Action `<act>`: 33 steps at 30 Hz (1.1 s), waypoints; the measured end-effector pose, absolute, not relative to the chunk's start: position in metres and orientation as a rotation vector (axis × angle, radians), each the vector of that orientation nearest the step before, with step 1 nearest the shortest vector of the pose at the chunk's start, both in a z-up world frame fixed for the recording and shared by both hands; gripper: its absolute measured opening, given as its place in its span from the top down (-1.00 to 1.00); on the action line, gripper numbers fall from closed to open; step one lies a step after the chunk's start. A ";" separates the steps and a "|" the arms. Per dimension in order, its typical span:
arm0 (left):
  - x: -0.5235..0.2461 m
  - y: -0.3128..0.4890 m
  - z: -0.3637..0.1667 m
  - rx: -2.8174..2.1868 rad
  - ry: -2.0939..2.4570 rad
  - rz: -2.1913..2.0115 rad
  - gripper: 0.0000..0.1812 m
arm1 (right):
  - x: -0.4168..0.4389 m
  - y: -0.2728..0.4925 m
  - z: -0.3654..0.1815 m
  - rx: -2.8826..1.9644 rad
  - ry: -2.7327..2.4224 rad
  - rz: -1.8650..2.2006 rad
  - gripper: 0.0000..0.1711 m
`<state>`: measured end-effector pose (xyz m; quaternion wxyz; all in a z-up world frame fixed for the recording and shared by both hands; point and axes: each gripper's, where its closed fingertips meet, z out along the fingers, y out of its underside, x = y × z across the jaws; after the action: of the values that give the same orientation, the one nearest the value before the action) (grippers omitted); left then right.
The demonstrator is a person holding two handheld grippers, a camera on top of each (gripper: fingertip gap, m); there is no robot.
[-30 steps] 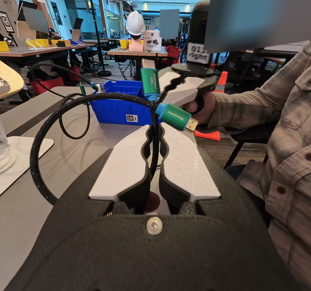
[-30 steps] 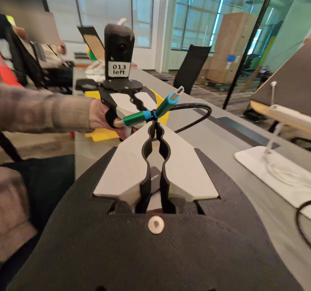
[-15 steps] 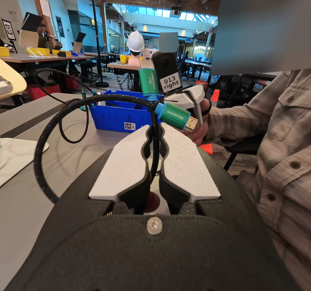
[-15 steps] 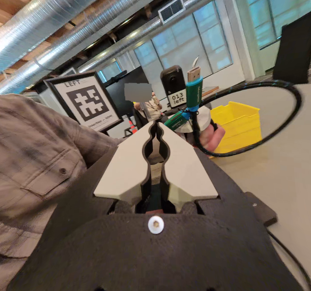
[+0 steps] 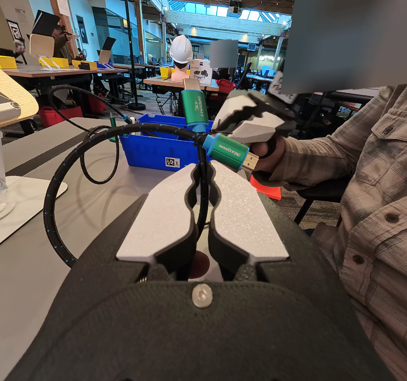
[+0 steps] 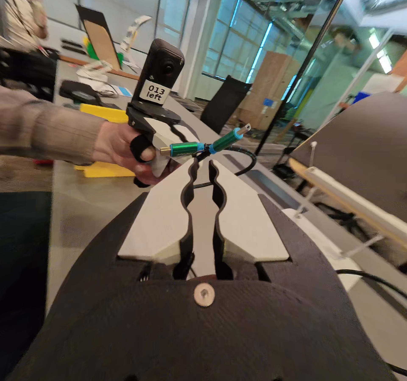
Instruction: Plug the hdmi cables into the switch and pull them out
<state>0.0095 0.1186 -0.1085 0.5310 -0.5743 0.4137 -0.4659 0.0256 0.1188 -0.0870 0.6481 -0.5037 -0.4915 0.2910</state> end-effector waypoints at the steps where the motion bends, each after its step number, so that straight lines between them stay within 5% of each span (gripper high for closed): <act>1: 0.010 0.119 -0.109 -1.375 0.987 -1.107 0.94 | 0.026 0.119 -0.087 -1.127 -1.131 0.602 0.91; 33: 0.017 0.121 -0.125 -1.424 1.079 -0.951 0.94 | 0.026 0.122 -0.096 -1.203 -1.101 0.775 1.00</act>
<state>0.0172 0.1212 -0.1251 0.5303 -0.5965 0.4519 -0.3984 0.0259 0.1219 -0.0962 0.6194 -0.5232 -0.4786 0.3370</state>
